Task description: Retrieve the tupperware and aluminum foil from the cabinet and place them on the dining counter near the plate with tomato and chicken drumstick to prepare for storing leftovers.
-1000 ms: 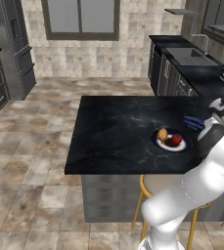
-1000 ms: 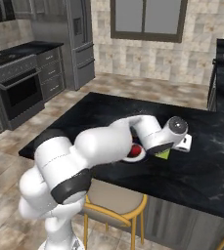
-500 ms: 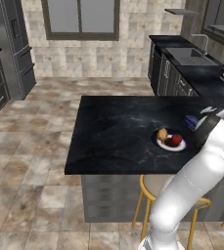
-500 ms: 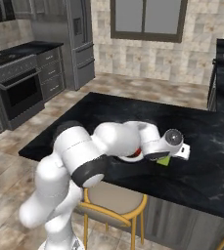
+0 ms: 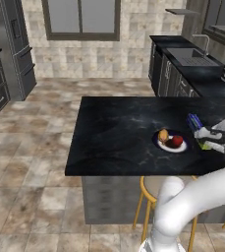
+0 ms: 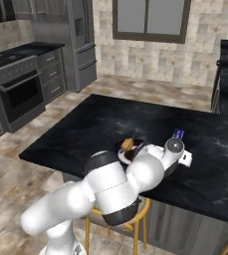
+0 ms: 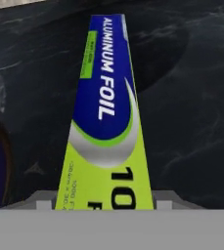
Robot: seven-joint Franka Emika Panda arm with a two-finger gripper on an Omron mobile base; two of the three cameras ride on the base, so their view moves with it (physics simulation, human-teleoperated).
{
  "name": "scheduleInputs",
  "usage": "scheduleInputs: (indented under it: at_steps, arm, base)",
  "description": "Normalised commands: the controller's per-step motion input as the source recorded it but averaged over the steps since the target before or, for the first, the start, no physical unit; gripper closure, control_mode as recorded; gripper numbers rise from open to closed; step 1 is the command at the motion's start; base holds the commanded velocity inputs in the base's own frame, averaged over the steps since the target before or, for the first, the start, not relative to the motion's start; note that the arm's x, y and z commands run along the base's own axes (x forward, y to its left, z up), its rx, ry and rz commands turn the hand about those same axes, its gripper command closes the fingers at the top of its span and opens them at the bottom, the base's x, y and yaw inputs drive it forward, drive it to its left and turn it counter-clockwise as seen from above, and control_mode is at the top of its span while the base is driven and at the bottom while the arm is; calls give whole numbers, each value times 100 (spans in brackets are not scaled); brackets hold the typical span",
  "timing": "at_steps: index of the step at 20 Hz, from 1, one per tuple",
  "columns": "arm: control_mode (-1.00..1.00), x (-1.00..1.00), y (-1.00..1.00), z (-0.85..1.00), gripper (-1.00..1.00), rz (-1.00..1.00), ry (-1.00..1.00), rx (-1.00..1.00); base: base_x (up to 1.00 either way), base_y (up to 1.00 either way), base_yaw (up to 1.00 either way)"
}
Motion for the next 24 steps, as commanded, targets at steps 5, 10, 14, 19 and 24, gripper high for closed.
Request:
scheduleInputs:
  at_steps: [5, 10, 14, 19, 24]
  arm:
    - [-100, -17, -9, 59, -100, 0, -7, 1]
    - [-100, -51, -7, 69, -100, 0, -10, 0]
    - [-100, -97, 2, 70, -100, 7, -6, 0]
    - [-100, -99, 59, 98, -100, 22, -1, -10]
    - [-100, -75, 89, 100, -100, 25, -3, -6]
  base:
    - [0, 0, 0]
    - [0, 0, 0]
    - [0, 0, 0]
    - [0, 0, 0]
    - [0, 0, 0]
